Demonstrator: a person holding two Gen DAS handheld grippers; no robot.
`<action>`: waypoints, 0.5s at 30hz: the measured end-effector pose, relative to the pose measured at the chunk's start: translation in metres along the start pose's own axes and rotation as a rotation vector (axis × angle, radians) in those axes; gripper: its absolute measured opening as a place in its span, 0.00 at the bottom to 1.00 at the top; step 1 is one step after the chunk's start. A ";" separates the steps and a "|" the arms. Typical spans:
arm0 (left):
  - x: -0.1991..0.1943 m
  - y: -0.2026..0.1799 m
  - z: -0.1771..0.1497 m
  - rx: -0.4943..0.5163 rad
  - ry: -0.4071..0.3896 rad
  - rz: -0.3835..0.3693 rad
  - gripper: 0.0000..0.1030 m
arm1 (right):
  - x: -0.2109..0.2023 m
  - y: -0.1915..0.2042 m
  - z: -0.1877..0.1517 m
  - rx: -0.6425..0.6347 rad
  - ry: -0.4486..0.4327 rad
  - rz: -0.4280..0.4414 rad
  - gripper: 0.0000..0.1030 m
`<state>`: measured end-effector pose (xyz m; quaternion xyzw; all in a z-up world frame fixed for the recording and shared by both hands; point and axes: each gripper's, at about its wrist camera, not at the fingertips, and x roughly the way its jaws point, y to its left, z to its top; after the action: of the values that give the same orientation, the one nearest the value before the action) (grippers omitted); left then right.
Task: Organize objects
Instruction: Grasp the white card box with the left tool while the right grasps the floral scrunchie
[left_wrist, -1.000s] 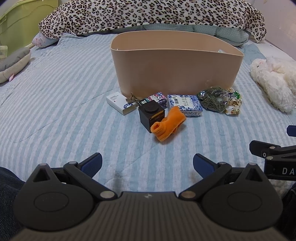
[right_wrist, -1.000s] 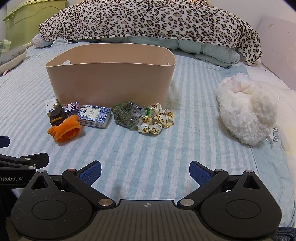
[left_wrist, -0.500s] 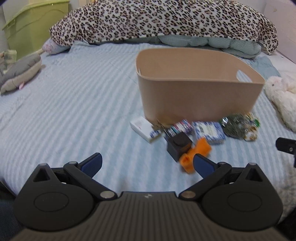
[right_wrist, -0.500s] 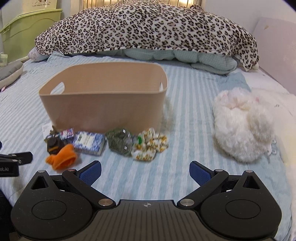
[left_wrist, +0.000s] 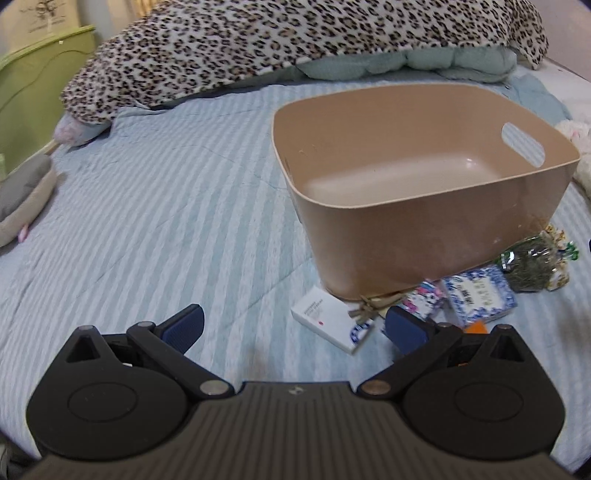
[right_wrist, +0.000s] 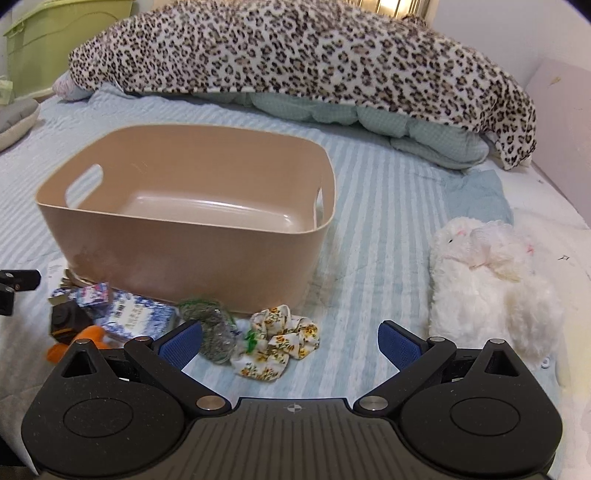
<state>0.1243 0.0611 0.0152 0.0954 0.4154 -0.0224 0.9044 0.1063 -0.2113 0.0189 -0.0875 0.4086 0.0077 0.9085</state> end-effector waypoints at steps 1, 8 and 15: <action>0.006 0.003 0.000 0.001 0.002 -0.011 1.00 | 0.006 -0.001 0.001 -0.001 0.009 0.002 0.99; 0.041 0.028 -0.006 0.026 0.054 -0.069 1.00 | 0.052 -0.014 -0.002 -0.007 0.089 0.019 0.96; 0.066 0.052 -0.006 0.021 0.101 -0.180 1.00 | 0.077 -0.022 -0.008 0.005 0.137 0.041 0.96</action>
<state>0.1693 0.1161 -0.0303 0.0684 0.4672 -0.1031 0.8754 0.1533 -0.2390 -0.0403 -0.0771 0.4717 0.0191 0.8782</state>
